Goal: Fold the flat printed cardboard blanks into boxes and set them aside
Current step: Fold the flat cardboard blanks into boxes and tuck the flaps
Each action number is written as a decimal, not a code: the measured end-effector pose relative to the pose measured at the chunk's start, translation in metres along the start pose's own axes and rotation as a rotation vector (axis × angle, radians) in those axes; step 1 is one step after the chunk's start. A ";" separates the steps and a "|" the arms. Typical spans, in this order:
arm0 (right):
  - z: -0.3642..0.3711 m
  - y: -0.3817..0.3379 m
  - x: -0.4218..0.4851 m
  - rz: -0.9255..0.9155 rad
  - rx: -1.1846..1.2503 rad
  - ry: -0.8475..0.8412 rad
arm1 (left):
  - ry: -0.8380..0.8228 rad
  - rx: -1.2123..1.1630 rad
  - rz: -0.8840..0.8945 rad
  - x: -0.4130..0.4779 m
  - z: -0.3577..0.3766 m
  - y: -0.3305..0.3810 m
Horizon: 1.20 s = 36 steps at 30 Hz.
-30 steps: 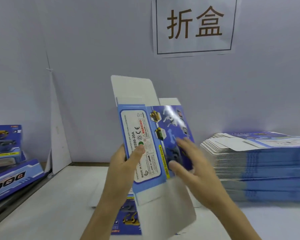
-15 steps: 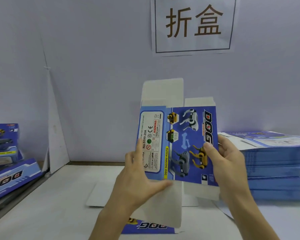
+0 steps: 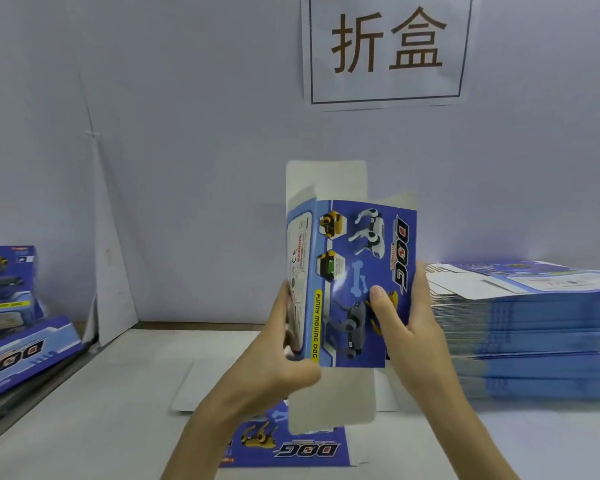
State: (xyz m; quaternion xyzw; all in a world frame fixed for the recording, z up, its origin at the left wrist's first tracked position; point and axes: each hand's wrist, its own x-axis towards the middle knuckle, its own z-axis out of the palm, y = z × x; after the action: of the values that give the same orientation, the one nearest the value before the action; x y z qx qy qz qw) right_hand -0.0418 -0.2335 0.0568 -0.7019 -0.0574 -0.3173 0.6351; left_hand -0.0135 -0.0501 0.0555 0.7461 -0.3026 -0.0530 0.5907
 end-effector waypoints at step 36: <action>-0.027 -0.004 0.009 0.327 0.217 -0.108 | 0.369 -0.396 -0.066 0.000 -0.013 -0.005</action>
State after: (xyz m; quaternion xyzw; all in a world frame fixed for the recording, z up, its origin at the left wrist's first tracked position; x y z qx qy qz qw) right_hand -0.0467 -0.2609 0.0642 -0.6453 -0.0104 -0.1640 0.7460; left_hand -0.0056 -0.0385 0.0548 0.6227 -0.1492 0.0068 0.7681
